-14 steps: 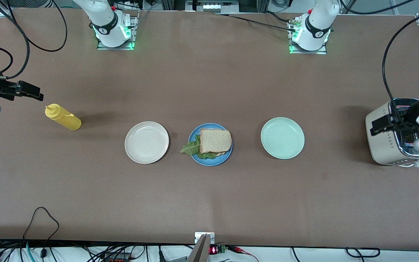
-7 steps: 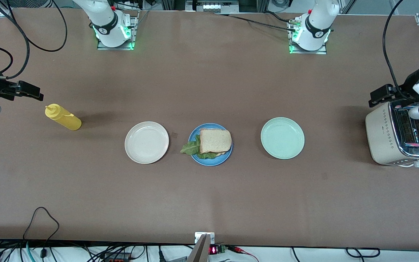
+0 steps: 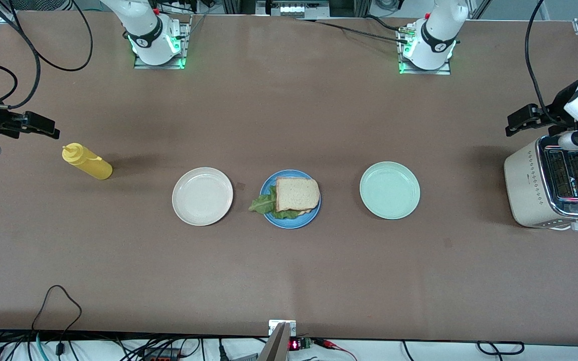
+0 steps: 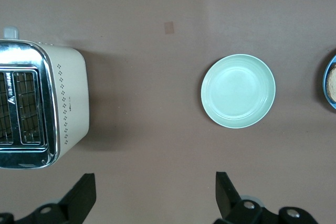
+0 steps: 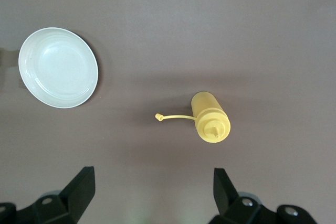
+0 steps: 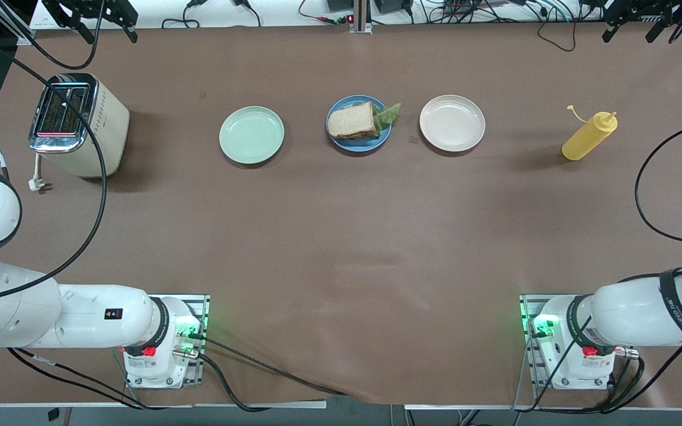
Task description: Make sandwich in blue plate with both arms
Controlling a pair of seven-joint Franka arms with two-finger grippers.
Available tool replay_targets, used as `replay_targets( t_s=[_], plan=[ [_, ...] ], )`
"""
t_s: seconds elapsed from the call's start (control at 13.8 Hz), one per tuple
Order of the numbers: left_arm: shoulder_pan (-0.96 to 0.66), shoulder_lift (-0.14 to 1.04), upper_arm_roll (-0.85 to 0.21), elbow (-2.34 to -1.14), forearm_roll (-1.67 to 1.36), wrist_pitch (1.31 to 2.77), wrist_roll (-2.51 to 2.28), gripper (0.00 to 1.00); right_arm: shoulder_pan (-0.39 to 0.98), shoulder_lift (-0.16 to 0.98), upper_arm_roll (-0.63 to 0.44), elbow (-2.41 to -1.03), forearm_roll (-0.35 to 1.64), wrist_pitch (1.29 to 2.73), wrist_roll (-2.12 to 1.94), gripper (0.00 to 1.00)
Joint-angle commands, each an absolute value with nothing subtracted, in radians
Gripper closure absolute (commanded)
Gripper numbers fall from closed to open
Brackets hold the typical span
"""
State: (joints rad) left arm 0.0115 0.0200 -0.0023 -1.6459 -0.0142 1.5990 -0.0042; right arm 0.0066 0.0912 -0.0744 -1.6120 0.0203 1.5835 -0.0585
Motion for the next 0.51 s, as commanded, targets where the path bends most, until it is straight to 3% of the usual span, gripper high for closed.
replay_targets(
  t_s=[0.0, 0.43],
  plan=[
    [0.017, -0.008, -0.002, -1.678, -0.031, 1.617, 0.005, 0.0, -0.002, 0.067, -0.071, -1.635, 0.034, 1.589, -0.075, 0.0],
    [0.018, -0.008, -0.002, -1.678, -0.031, 1.615, 0.005, 0.0, 0.002, 0.067, -0.071, -1.635, 0.026, 1.623, -0.074, 0.0]
  ],
)
